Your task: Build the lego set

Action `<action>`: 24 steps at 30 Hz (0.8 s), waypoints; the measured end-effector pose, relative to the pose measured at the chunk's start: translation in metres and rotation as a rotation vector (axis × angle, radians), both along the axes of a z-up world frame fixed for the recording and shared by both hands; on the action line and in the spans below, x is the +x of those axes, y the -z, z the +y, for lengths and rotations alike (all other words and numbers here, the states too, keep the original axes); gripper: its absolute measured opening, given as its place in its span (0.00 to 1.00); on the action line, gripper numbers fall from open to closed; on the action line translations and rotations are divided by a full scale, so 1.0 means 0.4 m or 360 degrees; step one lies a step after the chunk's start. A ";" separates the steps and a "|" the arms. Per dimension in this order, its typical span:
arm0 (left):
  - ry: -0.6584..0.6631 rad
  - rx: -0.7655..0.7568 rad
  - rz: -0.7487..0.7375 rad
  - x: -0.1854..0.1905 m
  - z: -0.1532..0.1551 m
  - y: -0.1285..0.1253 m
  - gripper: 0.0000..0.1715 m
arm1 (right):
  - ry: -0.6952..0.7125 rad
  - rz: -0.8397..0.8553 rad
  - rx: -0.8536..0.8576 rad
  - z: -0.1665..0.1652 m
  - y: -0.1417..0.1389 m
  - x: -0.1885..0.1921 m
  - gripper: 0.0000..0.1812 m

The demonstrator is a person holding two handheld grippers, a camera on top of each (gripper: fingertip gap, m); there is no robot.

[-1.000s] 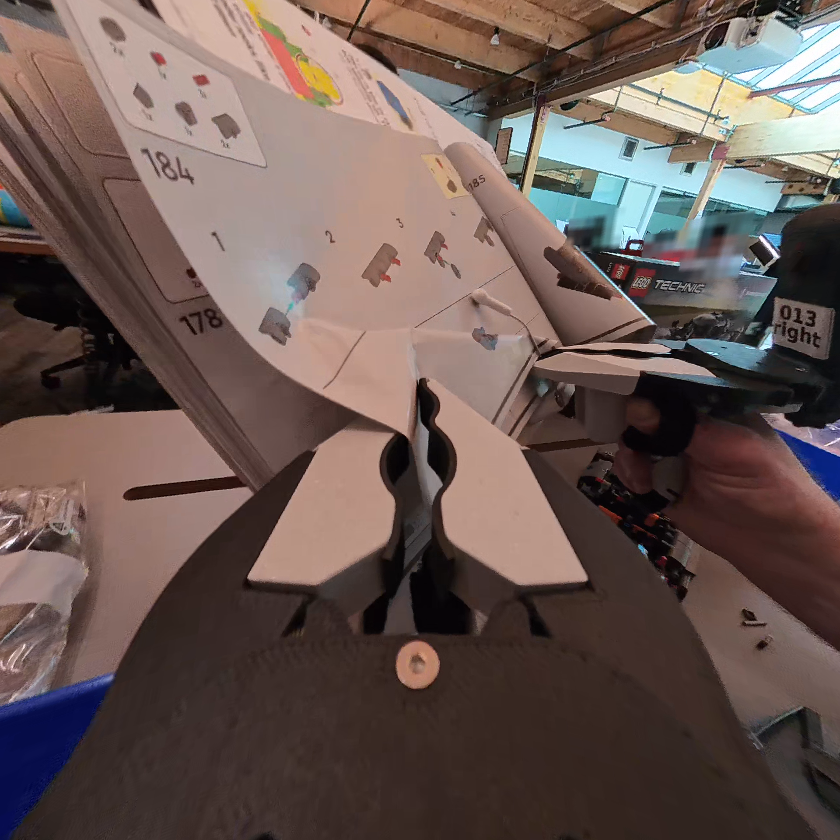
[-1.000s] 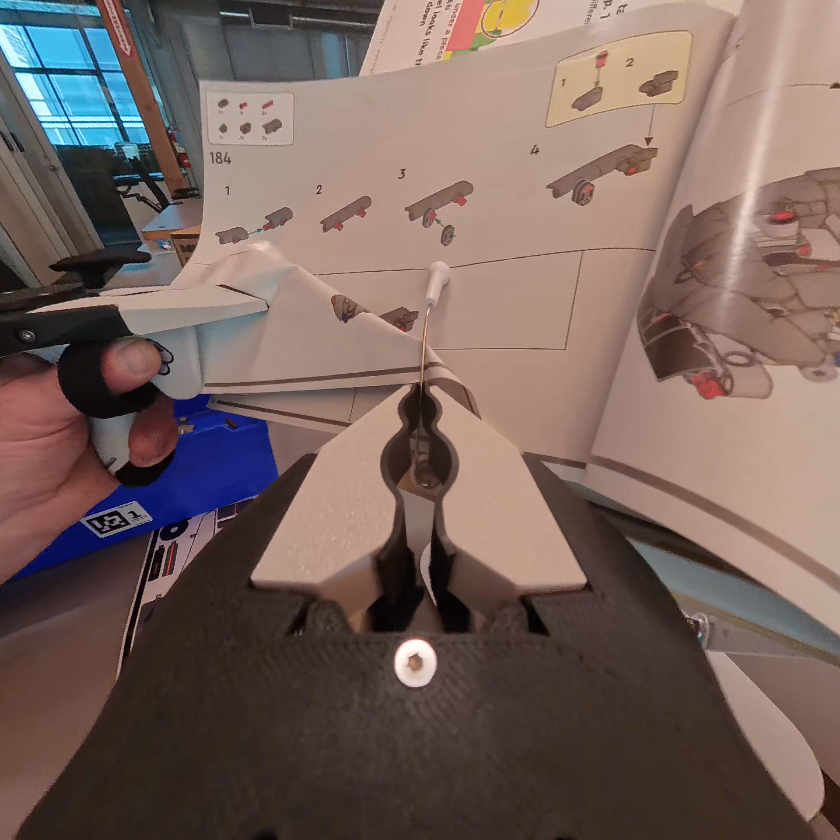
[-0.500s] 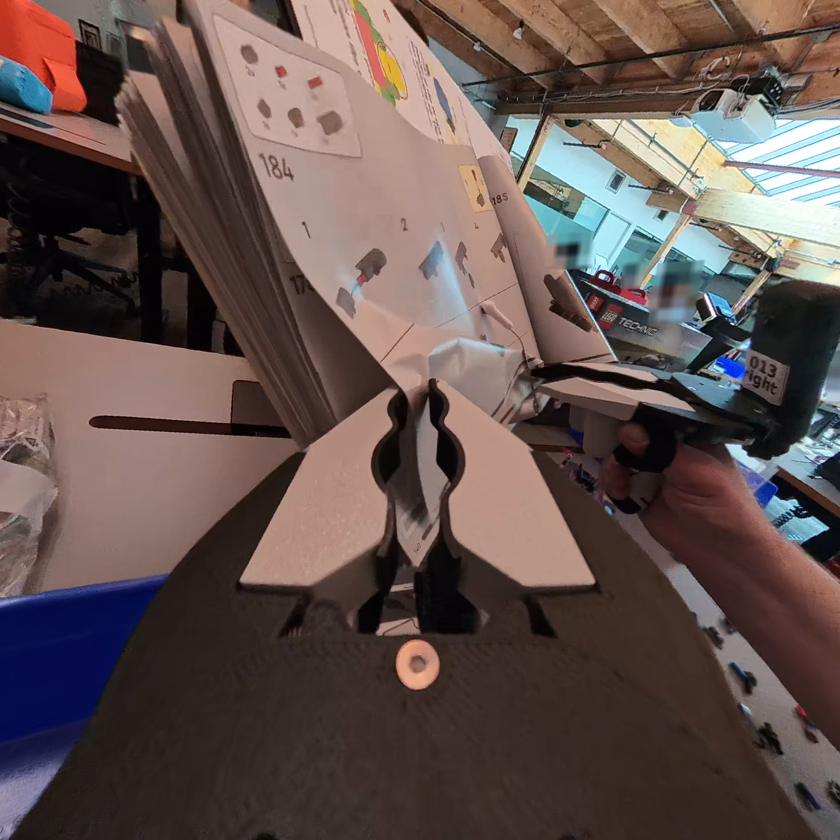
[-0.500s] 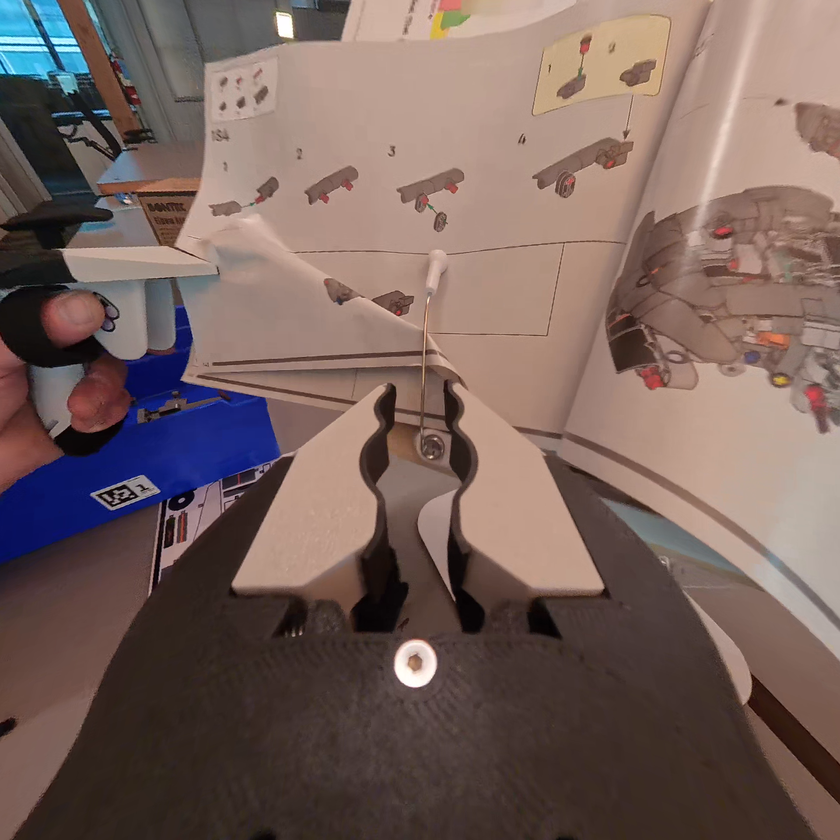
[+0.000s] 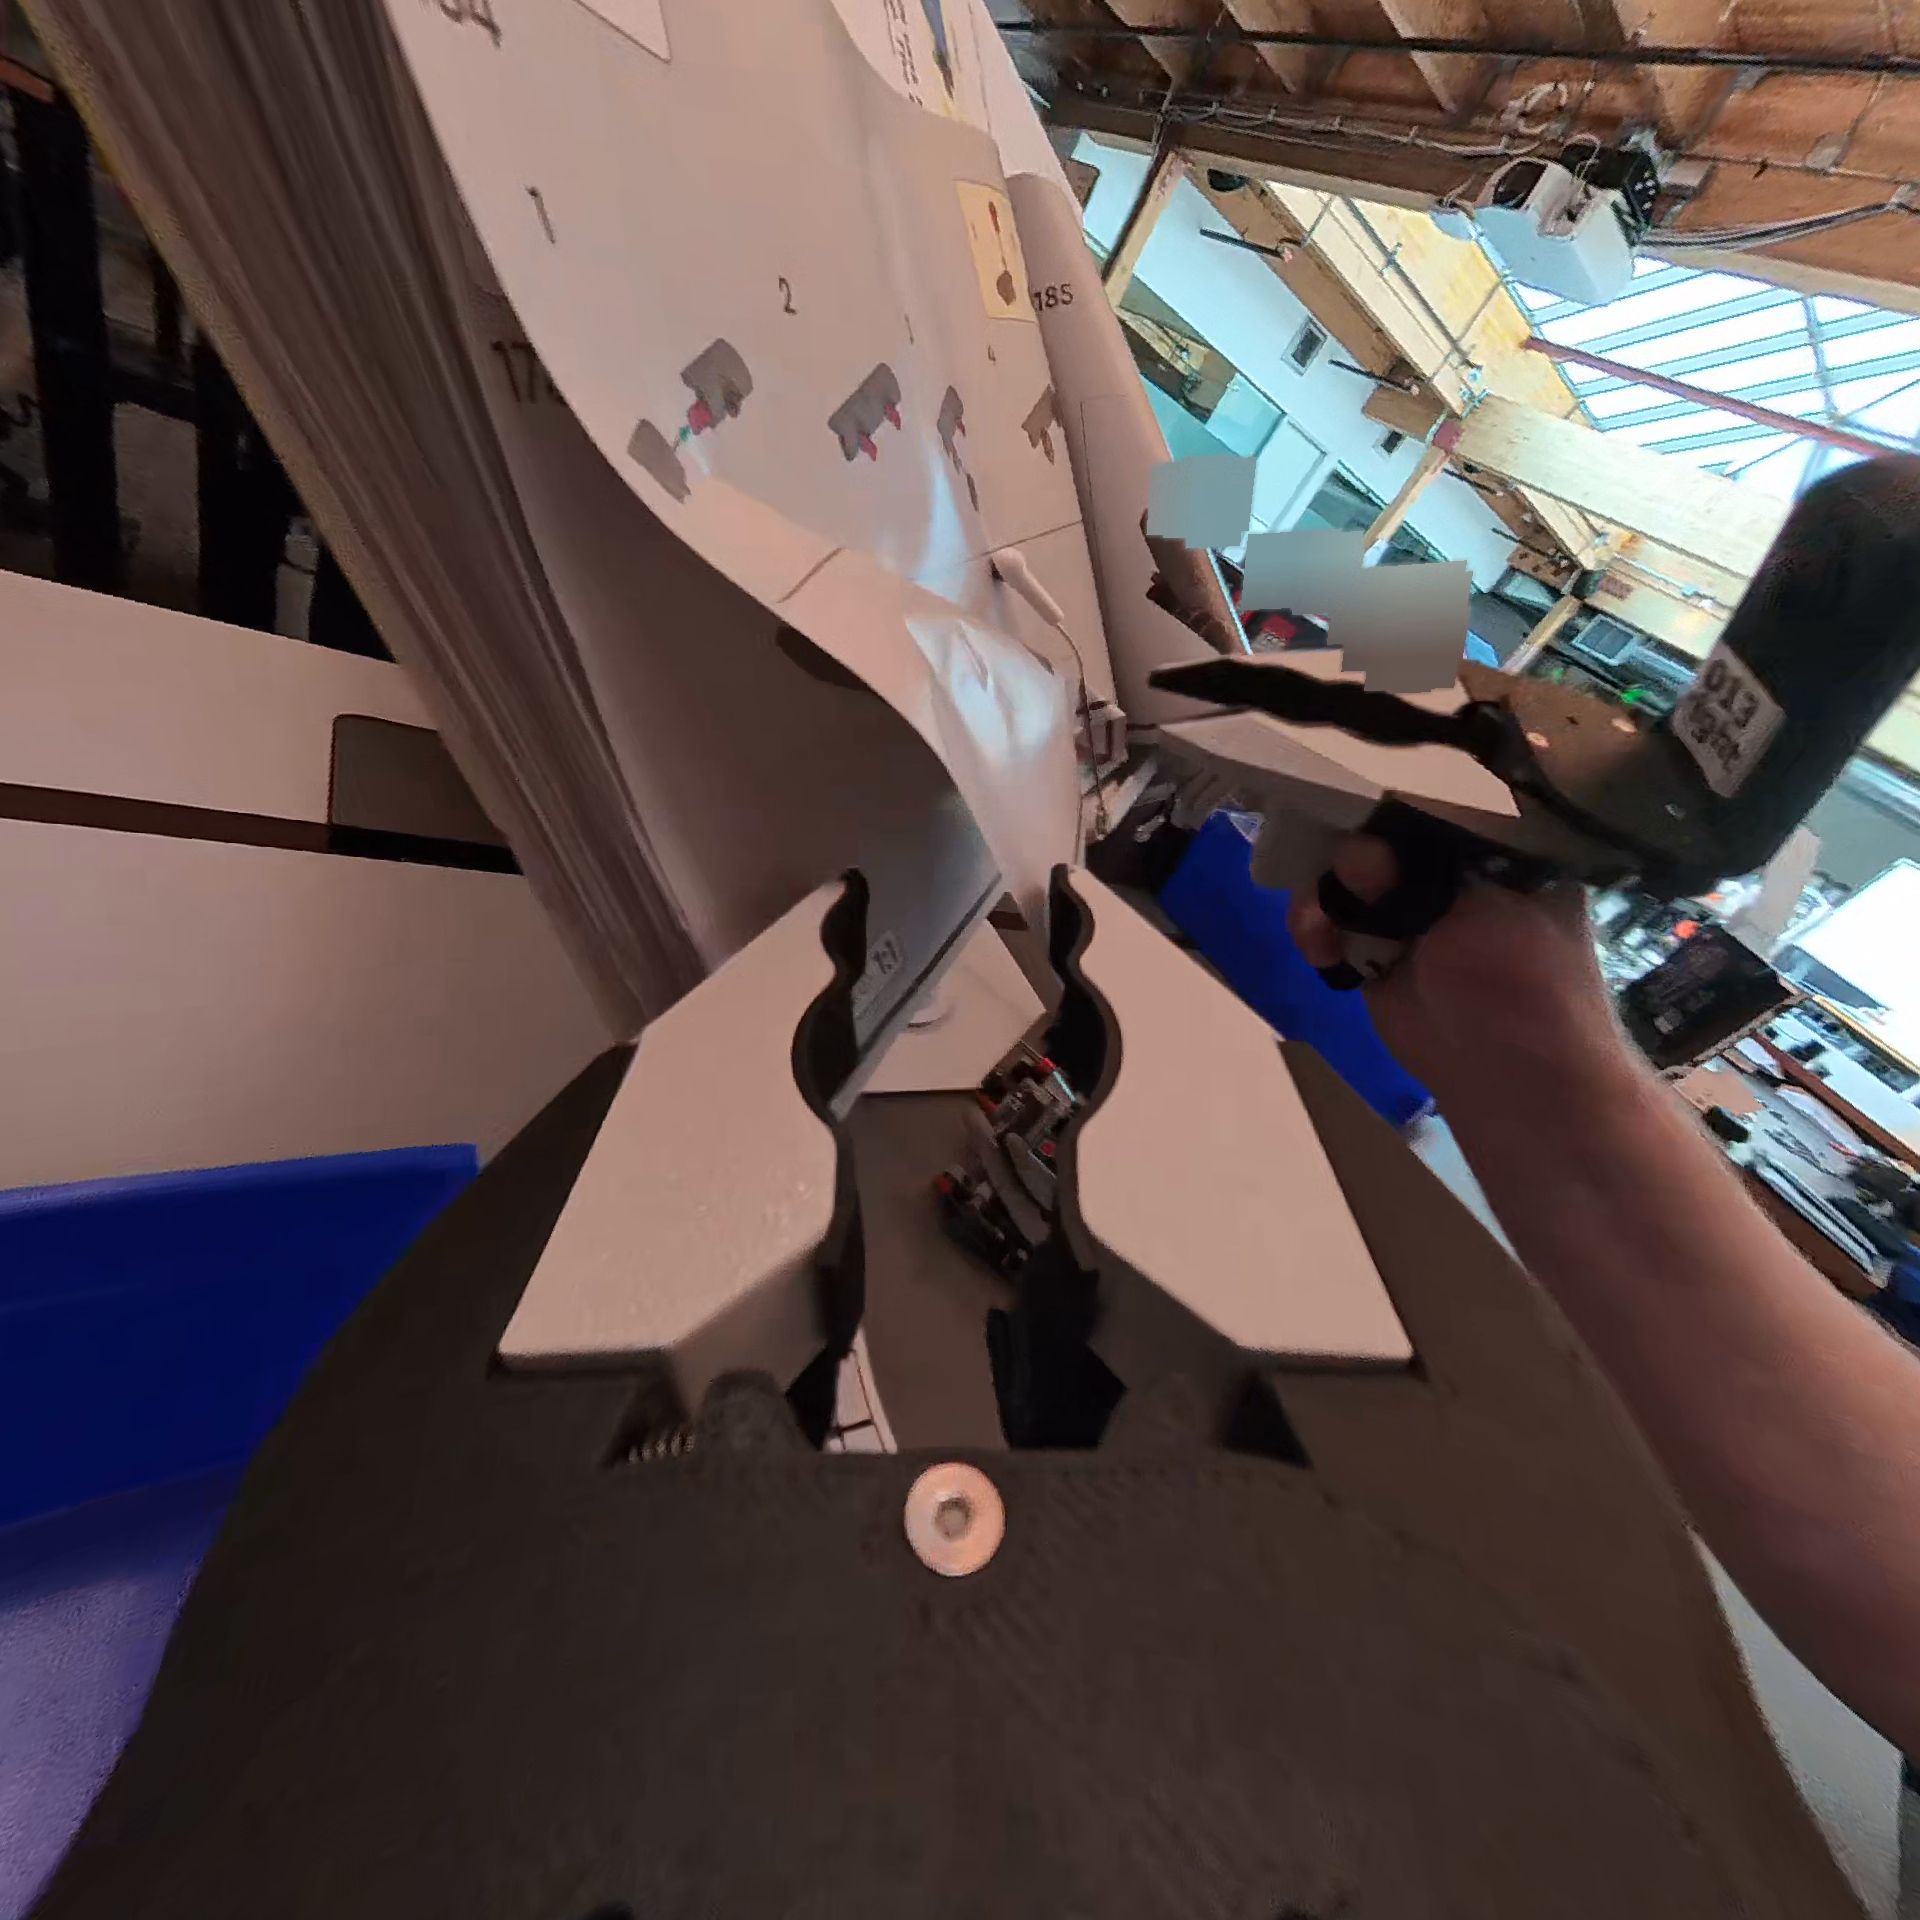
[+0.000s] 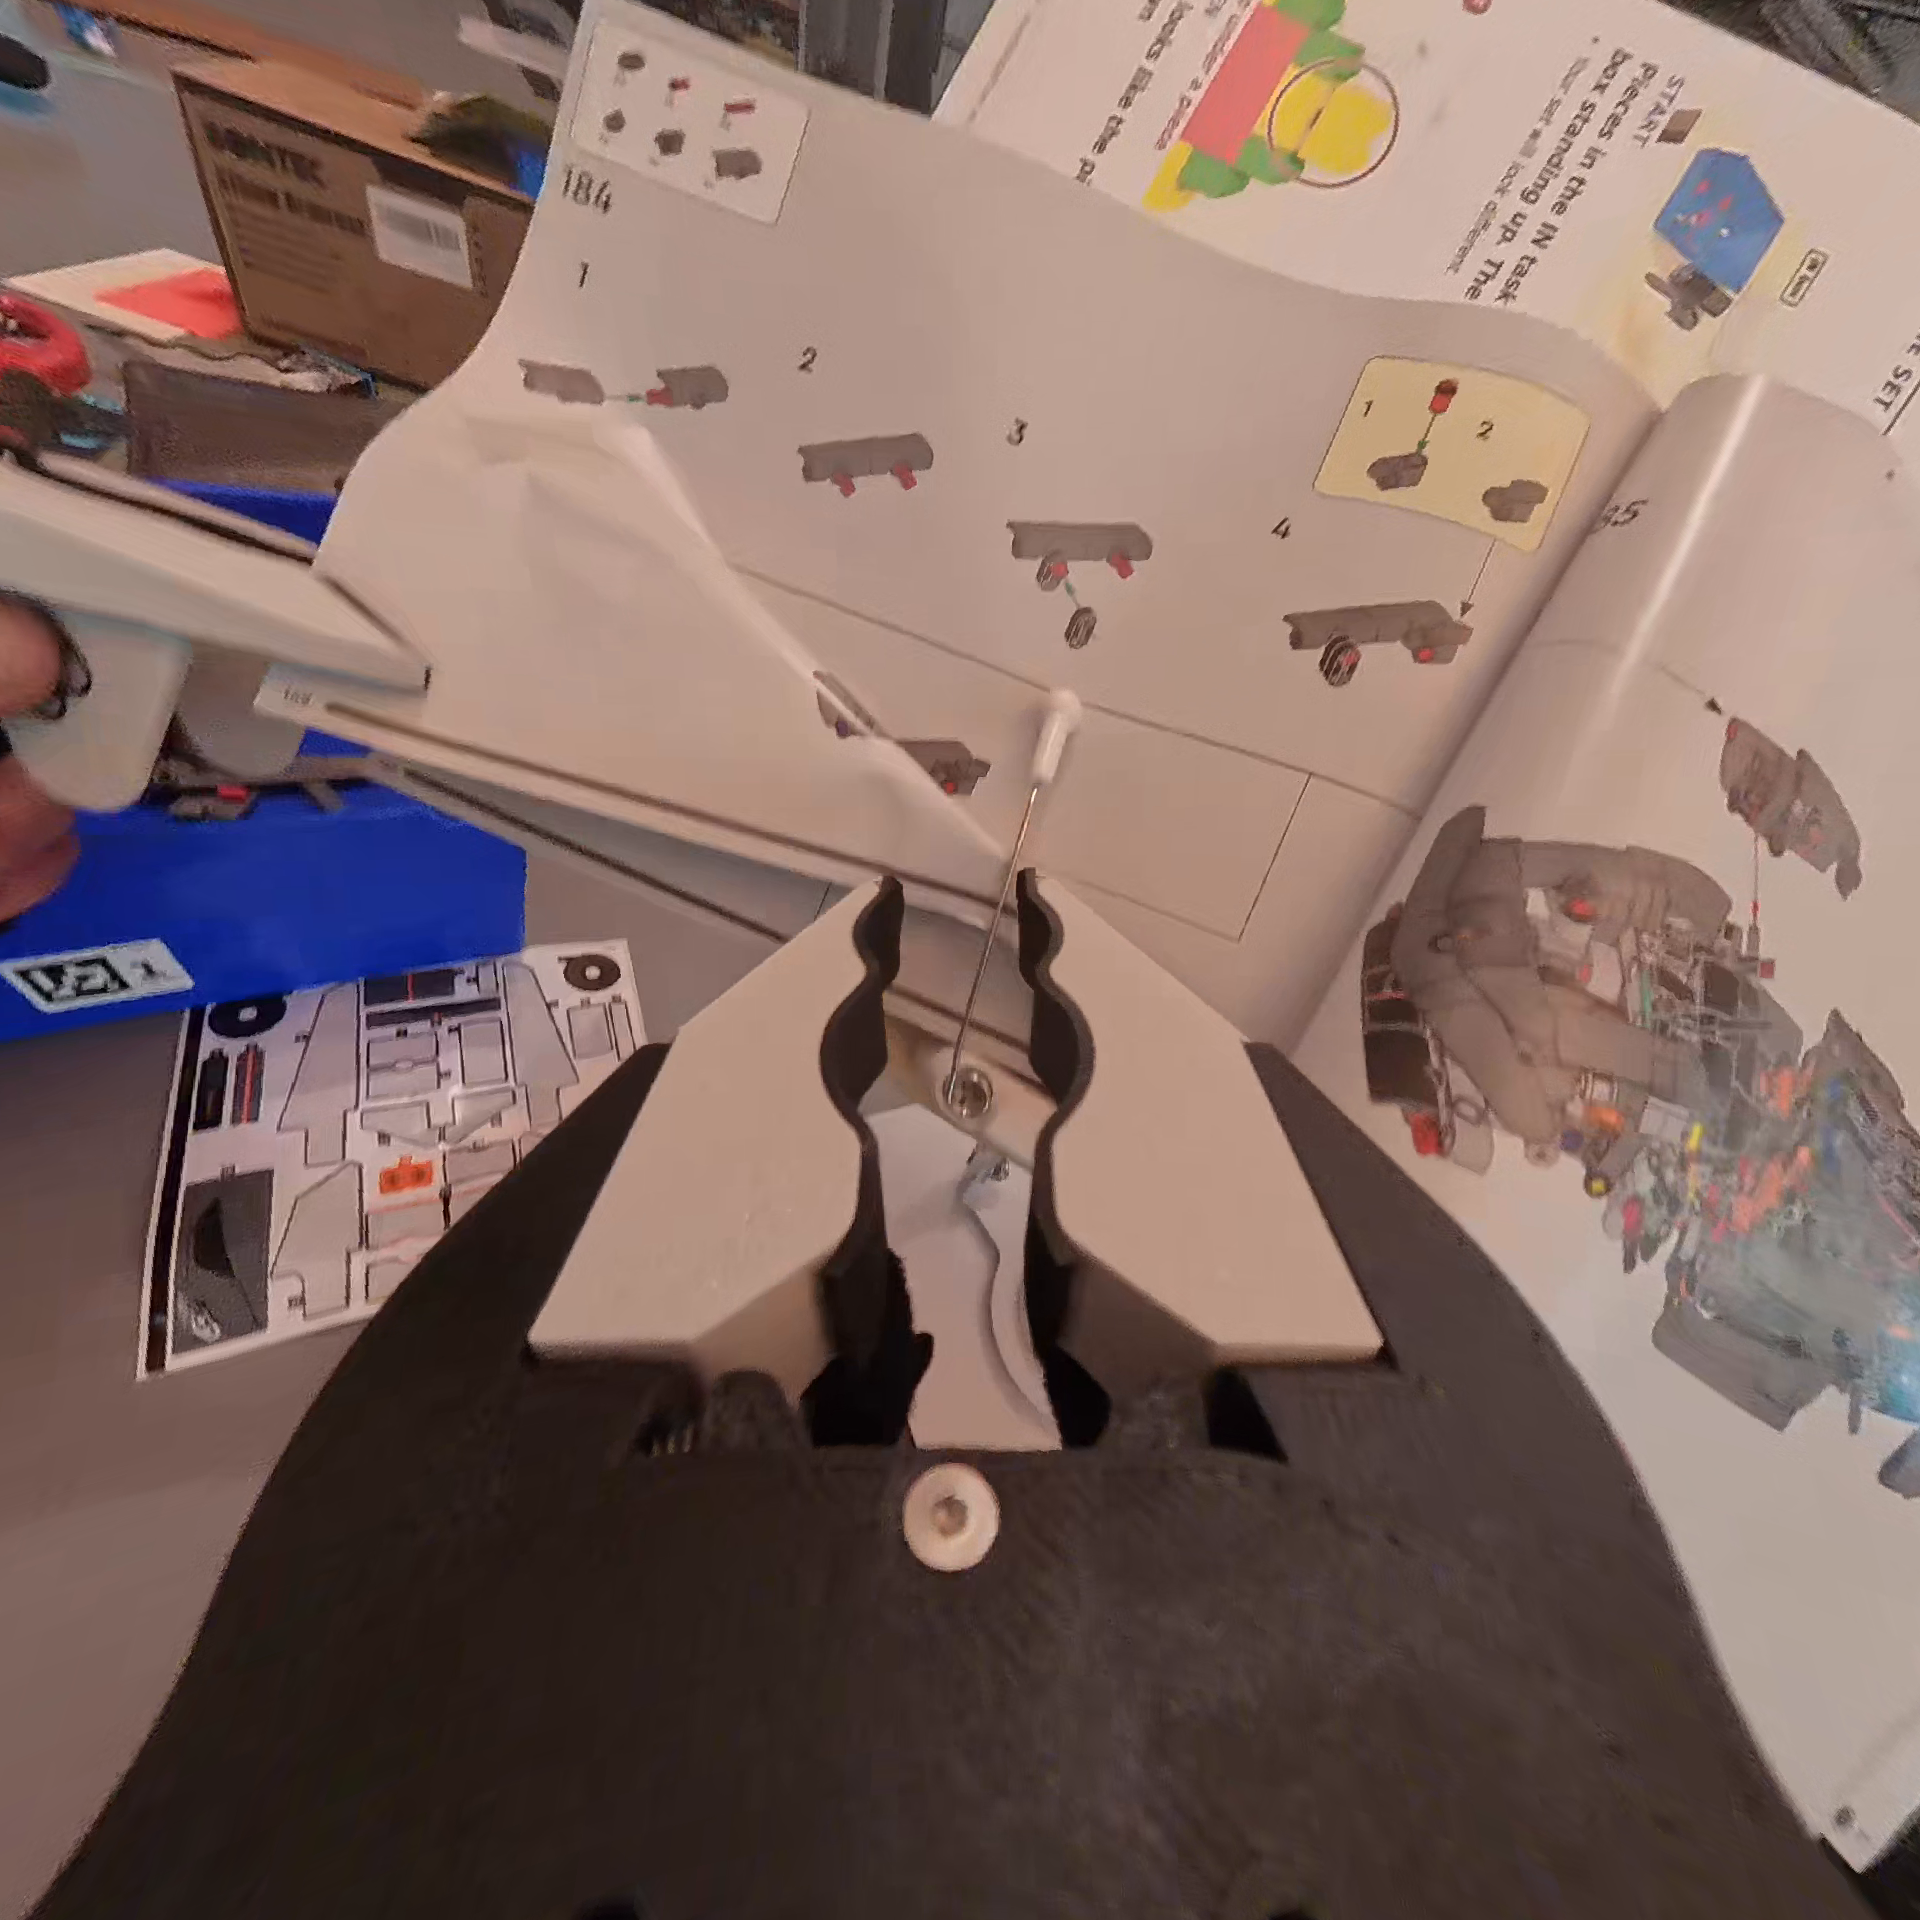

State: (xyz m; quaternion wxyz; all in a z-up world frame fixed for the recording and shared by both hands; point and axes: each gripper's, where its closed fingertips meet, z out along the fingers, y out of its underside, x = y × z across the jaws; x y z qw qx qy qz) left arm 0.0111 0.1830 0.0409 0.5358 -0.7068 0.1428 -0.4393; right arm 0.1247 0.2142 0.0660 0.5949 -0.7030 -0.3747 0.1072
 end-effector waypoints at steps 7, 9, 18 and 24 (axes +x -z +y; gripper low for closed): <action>0.0176 0.0009 -0.0060 0.039 -0.032 -0.014 0.02 | 0.0030 -0.0049 -0.0356 0.095 0.010 -0.043 0.09; 0.0206 0.0019 -0.0066 0.044 -0.038 -0.017 0.00 | 0.0022 -0.0070 -0.0373 0.105 0.012 -0.052 0.02; 0.0065 -0.0013 0.0134 -0.009 -0.007 0.026 0.00 | 0.0114 0.0142 -0.0373 0.115 -0.023 0.025 0.02; 0.0023 -0.0094 0.0371 -0.033 0.003 0.063 0.00 | 0.0149 0.0168 -0.0352 0.121 -0.020 0.039 0.02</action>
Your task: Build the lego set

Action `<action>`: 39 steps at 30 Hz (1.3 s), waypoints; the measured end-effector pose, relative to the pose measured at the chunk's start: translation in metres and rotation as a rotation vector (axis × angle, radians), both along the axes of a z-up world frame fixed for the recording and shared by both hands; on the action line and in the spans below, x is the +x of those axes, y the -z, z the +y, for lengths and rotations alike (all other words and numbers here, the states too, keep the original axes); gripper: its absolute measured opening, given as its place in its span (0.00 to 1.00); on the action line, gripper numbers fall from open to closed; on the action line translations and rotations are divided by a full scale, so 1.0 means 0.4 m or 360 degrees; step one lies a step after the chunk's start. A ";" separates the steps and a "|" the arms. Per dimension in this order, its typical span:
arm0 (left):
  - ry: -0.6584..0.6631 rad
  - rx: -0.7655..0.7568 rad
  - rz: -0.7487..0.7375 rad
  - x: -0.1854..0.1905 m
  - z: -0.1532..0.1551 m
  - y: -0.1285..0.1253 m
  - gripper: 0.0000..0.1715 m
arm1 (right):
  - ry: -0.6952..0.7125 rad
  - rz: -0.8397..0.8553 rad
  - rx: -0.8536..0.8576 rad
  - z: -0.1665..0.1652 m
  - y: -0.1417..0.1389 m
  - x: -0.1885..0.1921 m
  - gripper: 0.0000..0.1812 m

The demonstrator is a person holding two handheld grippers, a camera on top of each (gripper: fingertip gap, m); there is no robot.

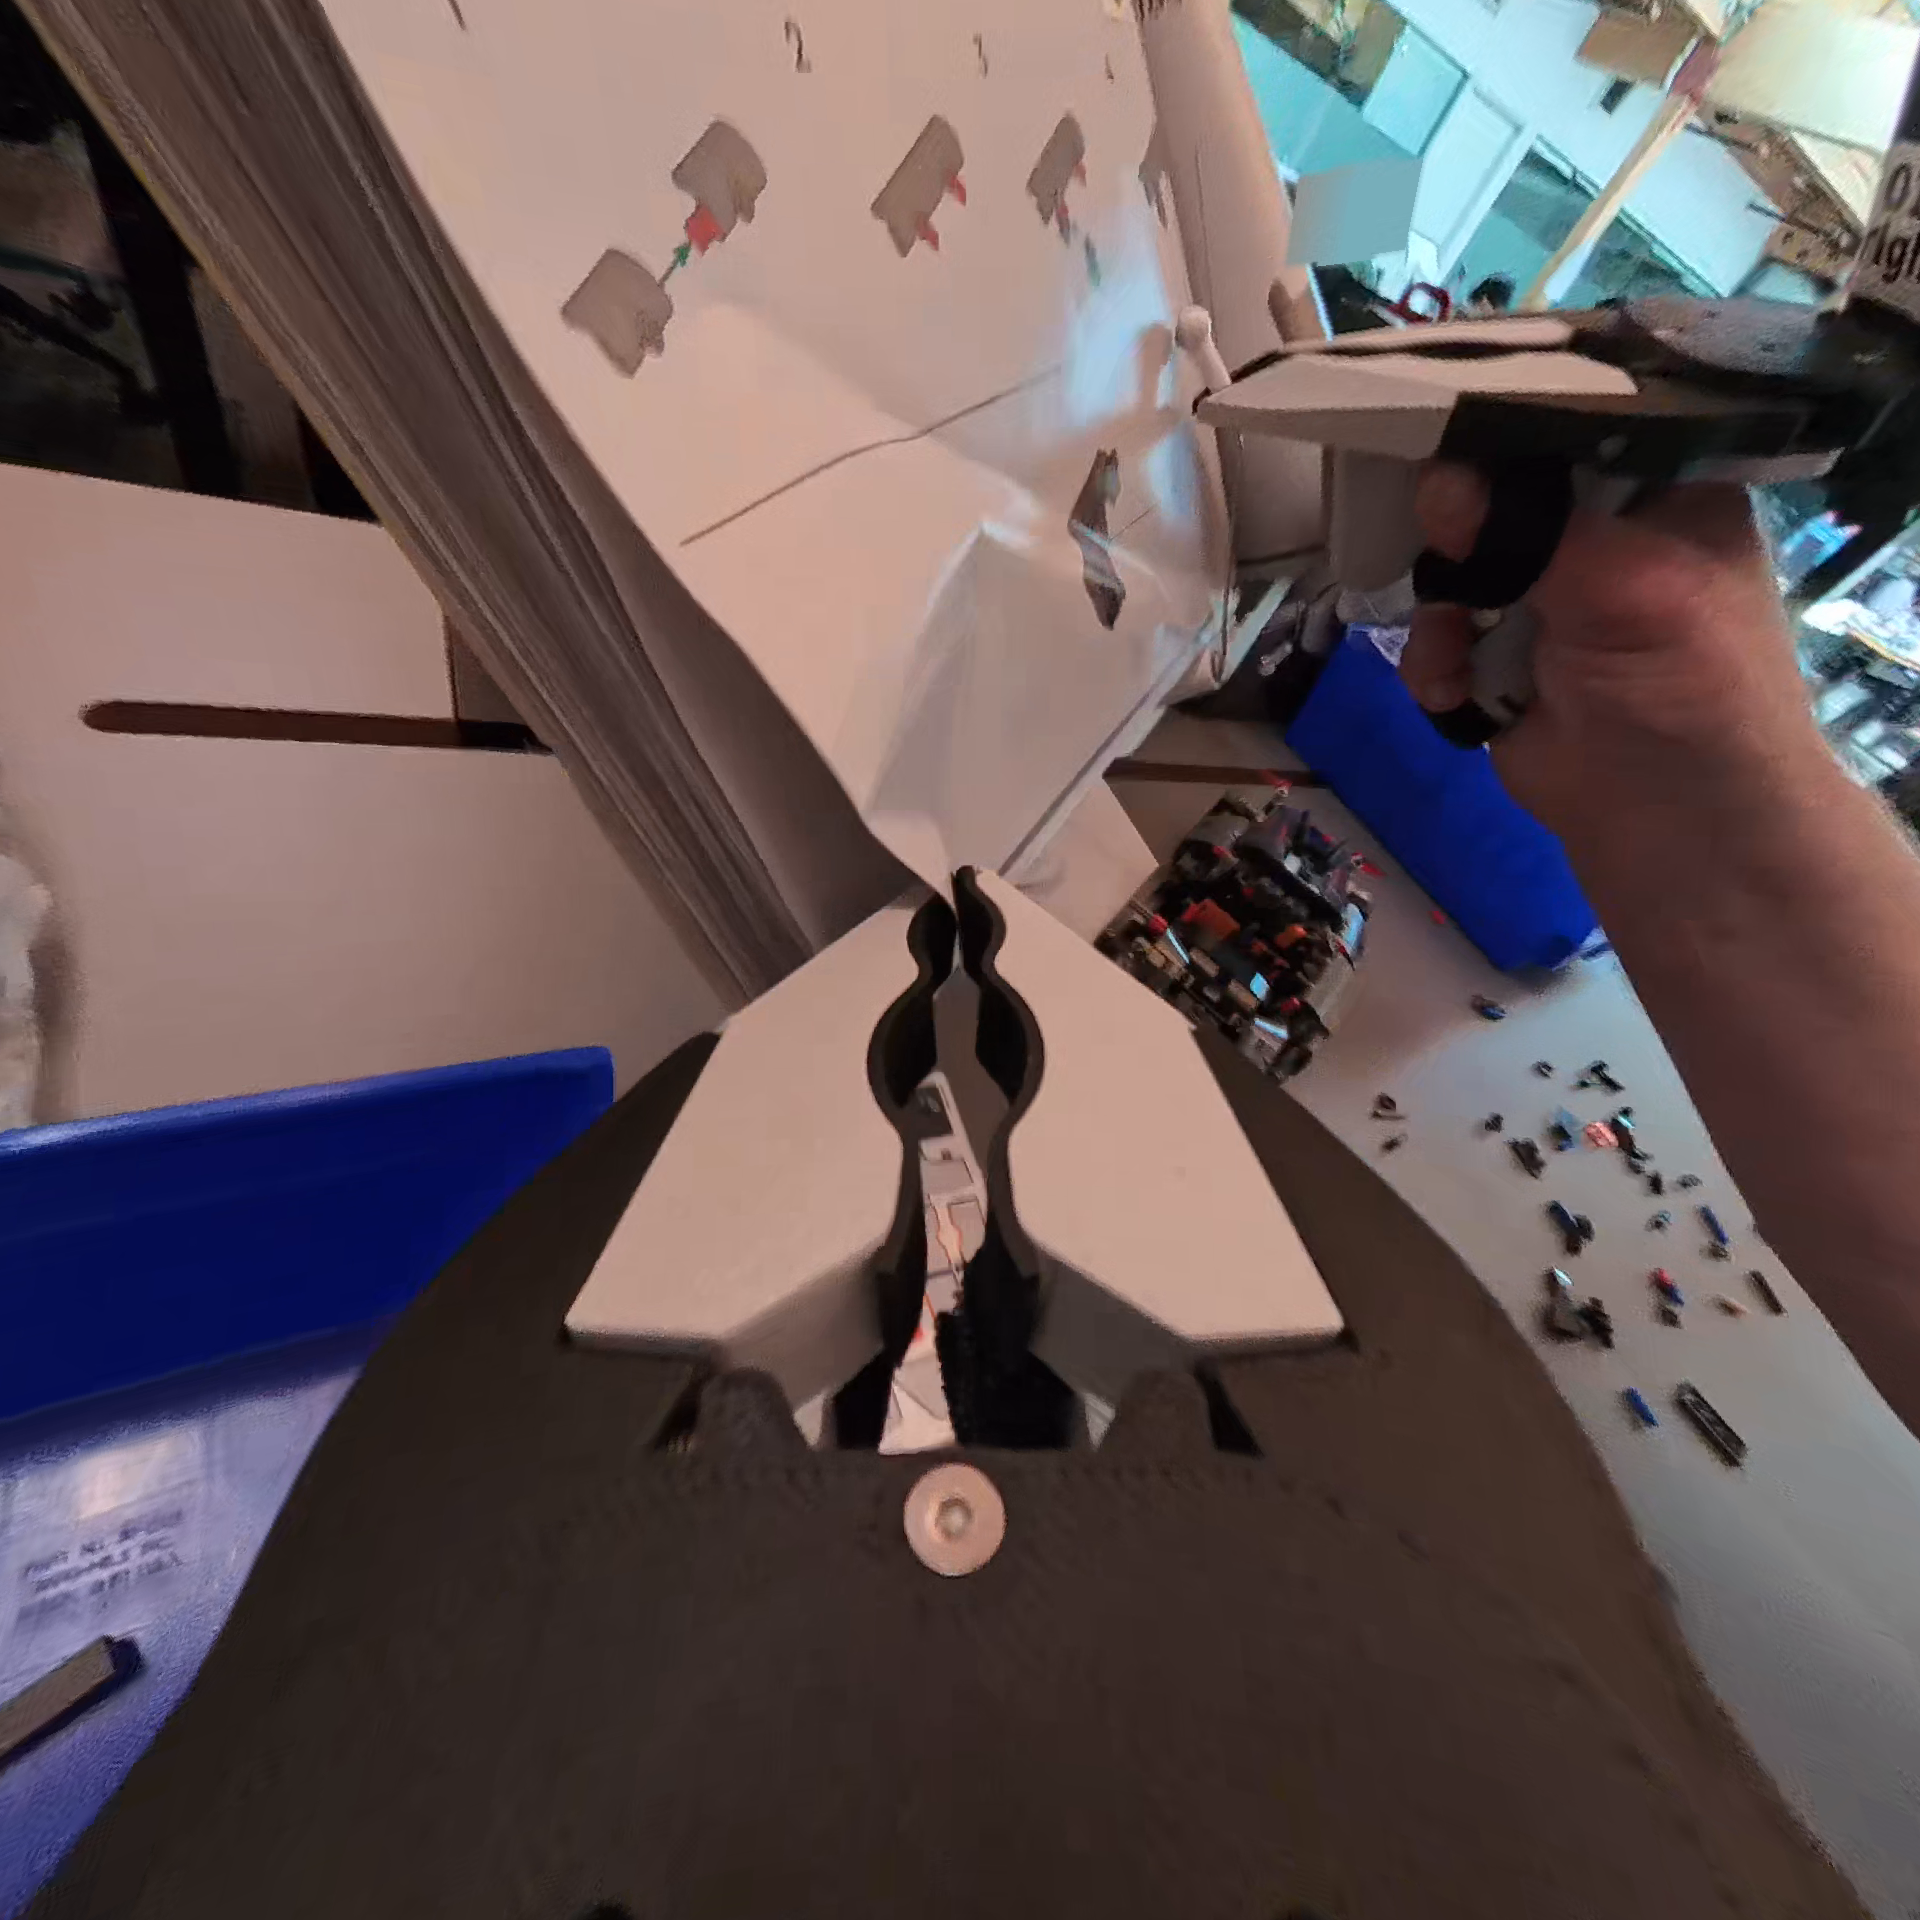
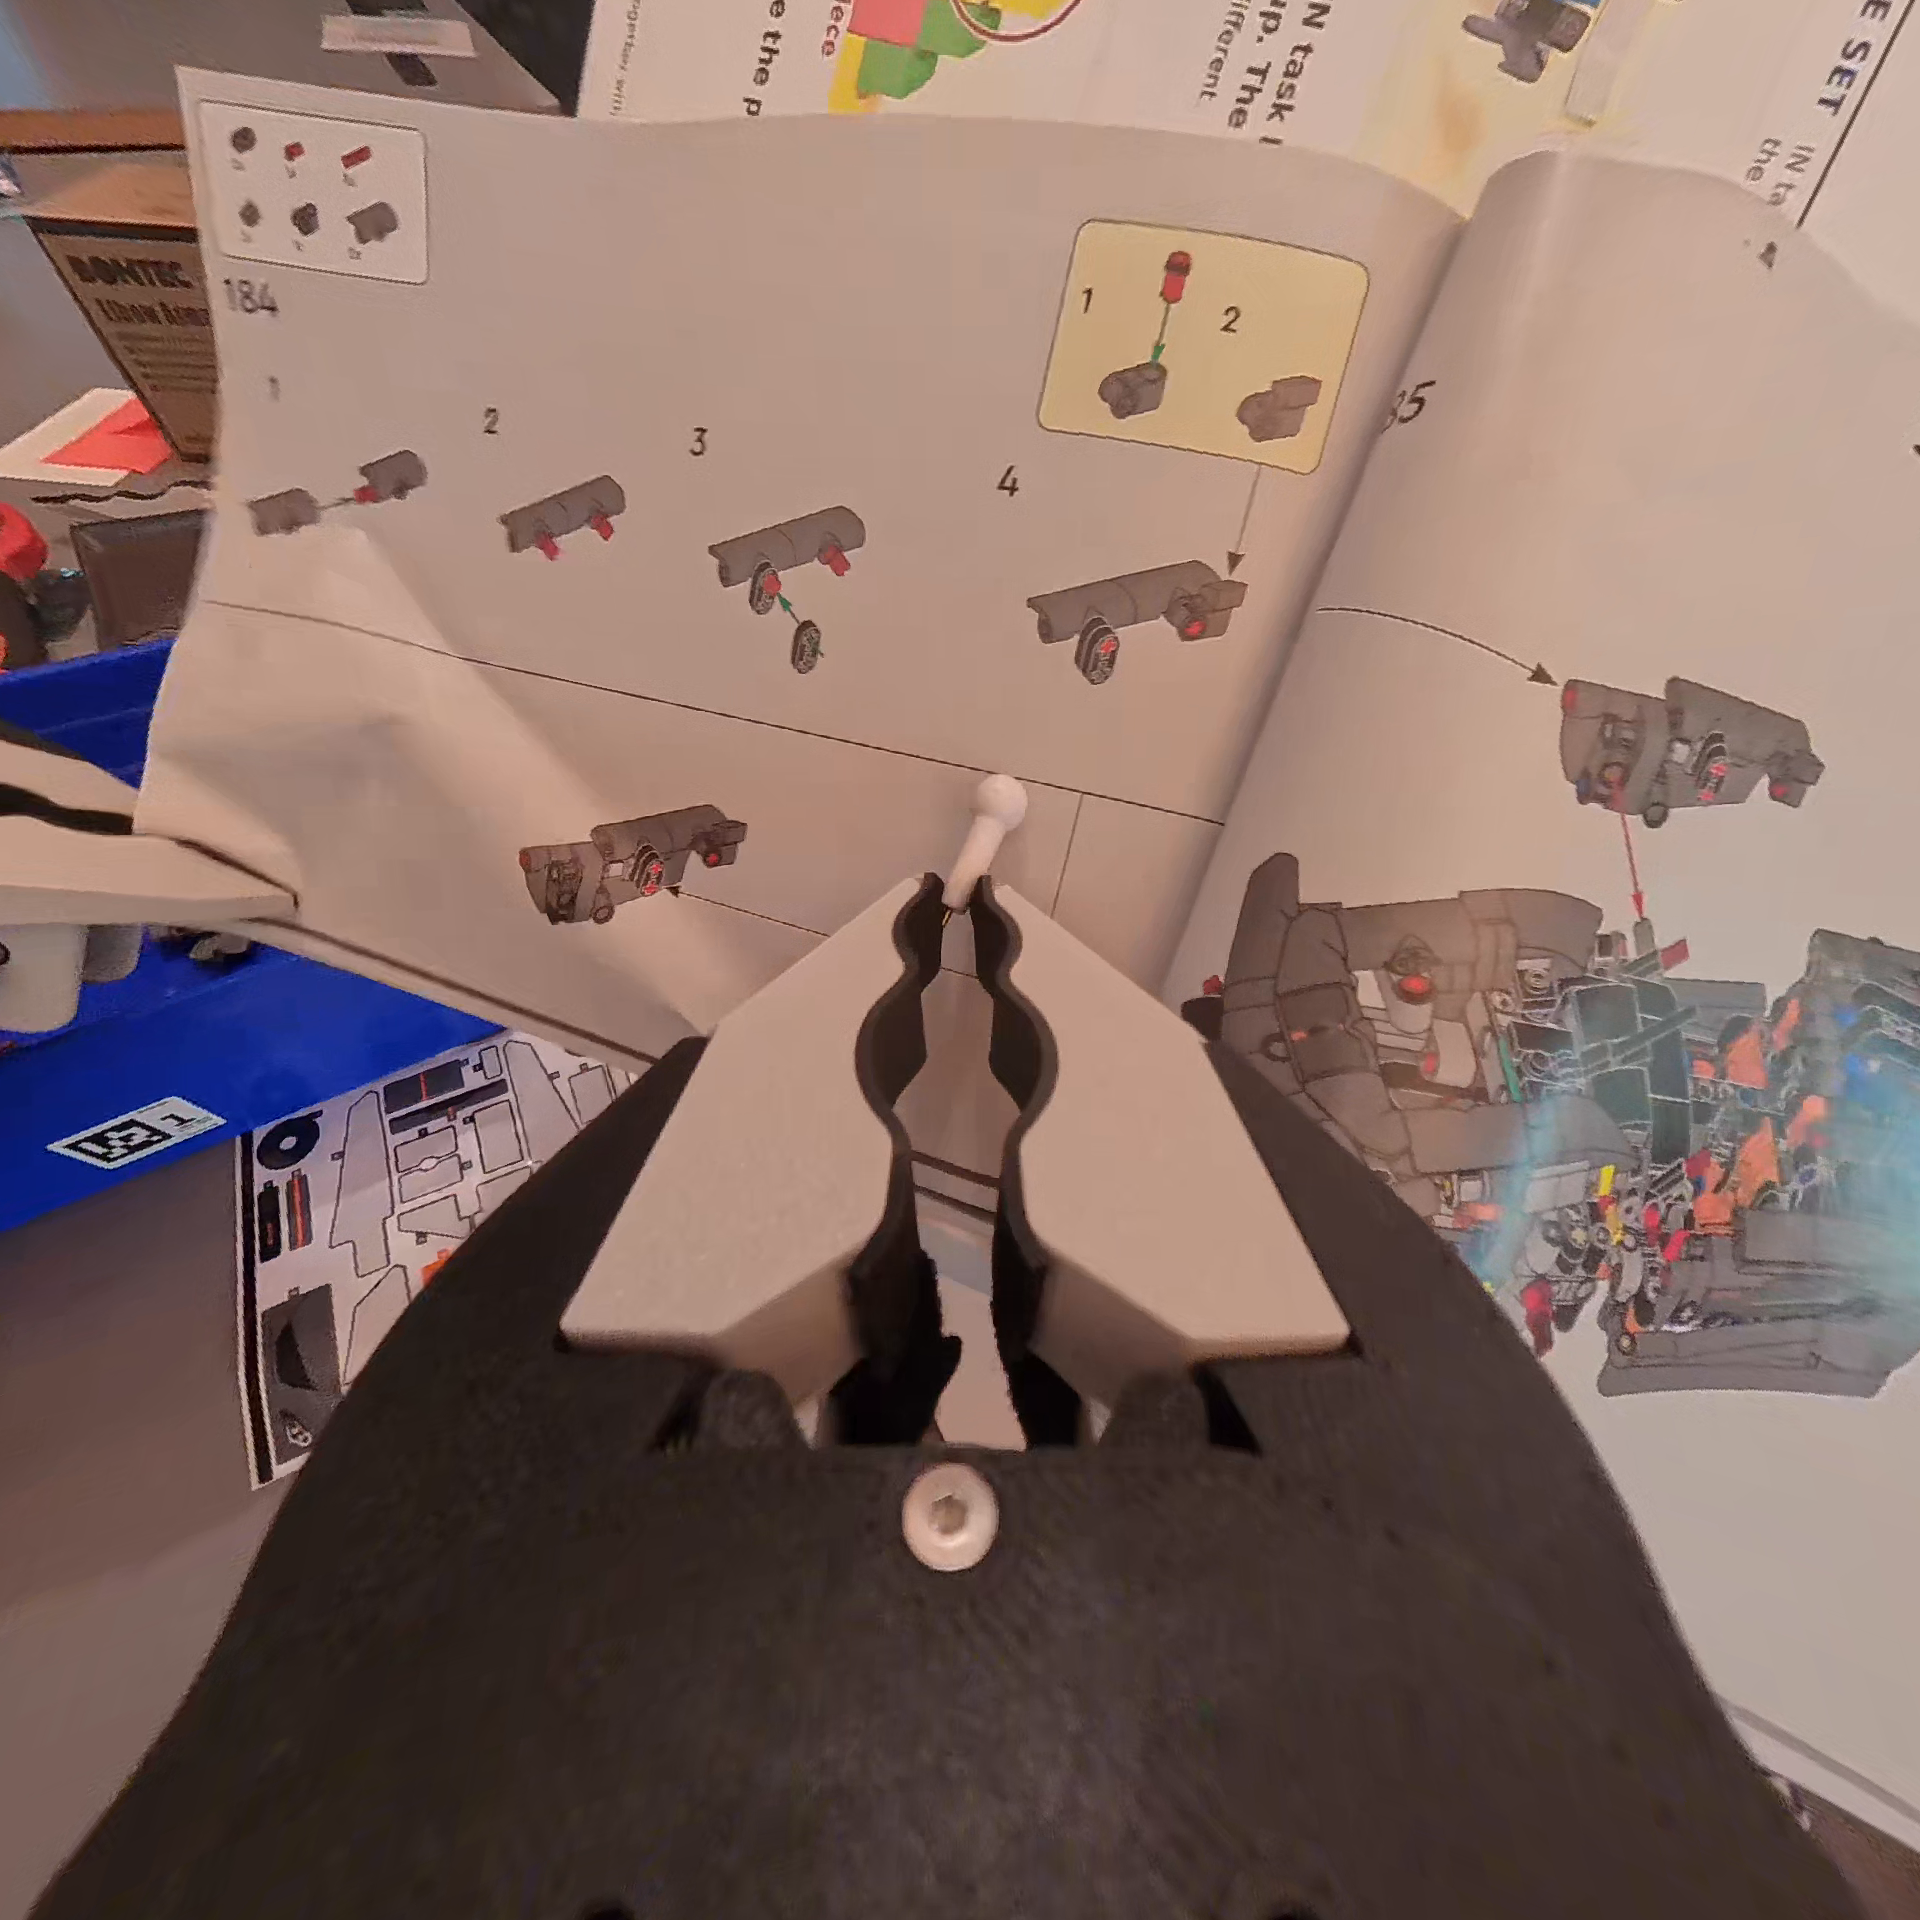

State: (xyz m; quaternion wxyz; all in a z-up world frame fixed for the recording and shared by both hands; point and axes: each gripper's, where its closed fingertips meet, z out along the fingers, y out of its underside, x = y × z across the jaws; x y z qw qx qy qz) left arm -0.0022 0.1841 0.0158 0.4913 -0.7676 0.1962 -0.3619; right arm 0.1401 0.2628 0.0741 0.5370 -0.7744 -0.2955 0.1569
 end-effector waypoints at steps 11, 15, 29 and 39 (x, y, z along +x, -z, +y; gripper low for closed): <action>-0.0132 0.0023 -0.0111 -0.066 0.007 -0.048 0.23 | -0.0073 -0.0015 0.0119 -0.035 -0.067 0.012 0.21; -0.0111 0.0045 -0.0070 -0.064 -0.019 -0.070 0.23 | 0.0006 -0.0055 0.0138 -0.041 -0.088 0.065 0.24; -0.0049 0.0103 0.0739 -0.403 -0.214 -0.058 0.15 | -0.0417 -0.0201 0.0066 -0.436 0.003 -0.065 0.21; -0.0032 -0.0442 0.1500 -0.601 -0.208 0.314 0.11 | -0.0431 -0.0097 0.0005 -0.647 0.128 -0.059 0.18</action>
